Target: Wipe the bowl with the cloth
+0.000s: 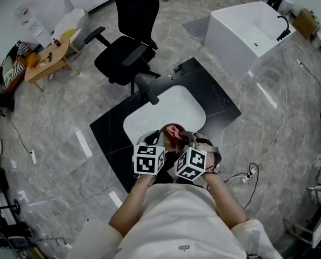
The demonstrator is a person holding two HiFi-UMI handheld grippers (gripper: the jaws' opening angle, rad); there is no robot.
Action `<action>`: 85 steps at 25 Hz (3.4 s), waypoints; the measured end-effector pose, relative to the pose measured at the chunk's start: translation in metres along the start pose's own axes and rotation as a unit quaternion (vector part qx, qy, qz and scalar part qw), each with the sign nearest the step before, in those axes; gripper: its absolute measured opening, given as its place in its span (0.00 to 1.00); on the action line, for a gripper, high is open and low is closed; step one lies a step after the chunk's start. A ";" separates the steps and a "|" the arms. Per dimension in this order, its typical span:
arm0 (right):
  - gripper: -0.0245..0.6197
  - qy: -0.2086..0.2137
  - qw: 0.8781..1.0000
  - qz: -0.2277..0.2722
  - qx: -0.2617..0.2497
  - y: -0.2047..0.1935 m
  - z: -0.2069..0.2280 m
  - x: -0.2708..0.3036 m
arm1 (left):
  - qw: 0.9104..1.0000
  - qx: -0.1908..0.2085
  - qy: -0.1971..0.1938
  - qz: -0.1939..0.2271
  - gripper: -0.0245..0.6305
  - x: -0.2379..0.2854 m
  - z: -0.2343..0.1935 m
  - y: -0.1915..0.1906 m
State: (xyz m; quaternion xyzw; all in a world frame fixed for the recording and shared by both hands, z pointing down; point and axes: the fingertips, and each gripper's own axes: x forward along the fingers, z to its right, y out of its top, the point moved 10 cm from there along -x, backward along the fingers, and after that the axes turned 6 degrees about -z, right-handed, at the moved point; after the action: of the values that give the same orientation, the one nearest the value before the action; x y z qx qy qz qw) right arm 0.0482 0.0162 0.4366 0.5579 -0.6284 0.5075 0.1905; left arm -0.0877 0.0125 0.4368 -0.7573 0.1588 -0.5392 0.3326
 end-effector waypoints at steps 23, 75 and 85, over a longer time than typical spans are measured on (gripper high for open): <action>0.08 -0.048 0.998 0.016 -0.036 0.021 0.001 0.003 | 0.999 0.033 -0.020 0.000 0.07 0.004 0.016 0.006; 0.08 -0.033 0.998 -0.023 -0.054 0.008 -0.016 0.015 | 0.999 0.034 -0.021 0.003 0.07 0.004 0.006 0.011; 0.08 -0.099 0.990 -0.041 -0.086 0.005 -0.002 0.013 | 0.998 0.046 -0.031 0.001 0.08 0.006 0.014 0.012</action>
State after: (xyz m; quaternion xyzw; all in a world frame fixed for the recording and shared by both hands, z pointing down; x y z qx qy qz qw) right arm 0.0388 0.0102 0.4460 0.6126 -0.6620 0.3850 0.1954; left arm -0.0709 0.0047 0.4298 -0.7572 0.1241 -0.5223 0.3721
